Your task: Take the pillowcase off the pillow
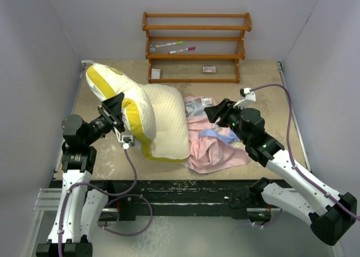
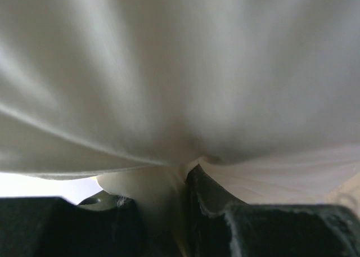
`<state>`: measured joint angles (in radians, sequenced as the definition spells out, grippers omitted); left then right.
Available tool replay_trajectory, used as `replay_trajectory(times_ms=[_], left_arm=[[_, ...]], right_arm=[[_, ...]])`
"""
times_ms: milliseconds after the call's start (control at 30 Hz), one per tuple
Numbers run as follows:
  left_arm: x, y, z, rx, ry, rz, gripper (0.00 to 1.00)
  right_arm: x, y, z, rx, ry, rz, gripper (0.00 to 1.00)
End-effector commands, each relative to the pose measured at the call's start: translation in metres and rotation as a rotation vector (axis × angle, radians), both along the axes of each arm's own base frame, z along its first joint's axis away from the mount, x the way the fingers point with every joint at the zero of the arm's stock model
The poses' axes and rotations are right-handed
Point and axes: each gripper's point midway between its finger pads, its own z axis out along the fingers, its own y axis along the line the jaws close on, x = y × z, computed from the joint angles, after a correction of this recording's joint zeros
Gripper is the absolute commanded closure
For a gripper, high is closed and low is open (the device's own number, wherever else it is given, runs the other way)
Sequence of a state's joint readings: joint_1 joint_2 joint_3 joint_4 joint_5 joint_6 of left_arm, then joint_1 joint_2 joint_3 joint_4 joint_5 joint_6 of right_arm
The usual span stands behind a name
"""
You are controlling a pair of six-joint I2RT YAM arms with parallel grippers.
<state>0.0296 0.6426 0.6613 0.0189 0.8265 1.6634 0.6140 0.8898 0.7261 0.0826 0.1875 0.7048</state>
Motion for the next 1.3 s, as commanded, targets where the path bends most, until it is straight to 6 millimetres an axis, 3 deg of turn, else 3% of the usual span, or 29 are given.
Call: replay_trajectory(times_ms=[0,33,67,133,200,267,367,500,567,633,800,900,1000,1133,1267], left_arm=[[0.004,0.011,0.009,0.082,-0.036,0.076,0.4],[0.007,0.018,-0.011,0.098,0.059,0.116,0.05],[0.008,0.025,-0.032,0.127,0.149,0.151,0.0],[0.007,0.037,-0.062,0.116,0.308,0.218,0.01],[0.004,0.047,-0.074,0.045,0.446,0.288,0.01],[-0.002,0.062,-0.094,0.06,0.604,0.373,0.01],[-0.019,0.084,-0.126,0.094,0.873,0.51,0.01],[-0.081,0.109,-0.165,0.26,1.236,0.634,0.01],[-0.106,0.122,-0.172,0.344,1.31,0.69,0.01],[-0.115,0.136,-0.175,0.396,1.298,0.761,0.01],[-0.091,0.16,-0.182,0.303,1.191,0.965,0.01],[-0.049,0.18,-0.181,0.094,1.041,1.173,0.01],[0.003,0.194,-0.16,-0.167,0.839,1.274,0.01],[0.036,0.199,-0.154,-0.493,0.913,1.297,0.01],[0.06,0.237,-0.165,-0.404,0.766,1.424,0.01]], right_arm=[[0.002,-0.001,0.01,0.032,-0.036,-0.011,0.36],[0.002,-0.002,0.009,0.028,-0.032,-0.015,0.34],[0.001,-0.003,0.008,0.023,-0.026,-0.018,0.32],[-0.002,-0.005,0.004,0.017,-0.007,-0.022,0.26],[-0.004,-0.008,0.003,0.01,0.007,-0.025,0.18],[-0.002,-0.014,0.006,-0.002,-0.002,-0.056,0.03],[0.001,-0.017,0.011,-0.015,-0.008,-0.079,0.0],[0.002,-0.018,0.018,-0.034,-0.01,-0.081,0.0],[0.003,-0.022,0.025,-0.048,-0.025,-0.093,0.0],[0.004,-0.024,0.03,-0.052,-0.032,-0.101,0.0],[0.003,-0.021,0.033,-0.028,-0.017,-0.097,0.0],[0.001,-0.028,0.031,-0.023,0.002,-0.133,0.0],[-0.002,-0.038,0.035,-0.028,0.011,-0.173,0.0],[-0.008,-0.052,0.049,-0.036,-0.016,-0.212,0.0],[-0.015,-0.061,0.059,-0.023,-0.026,-0.234,0.0]])
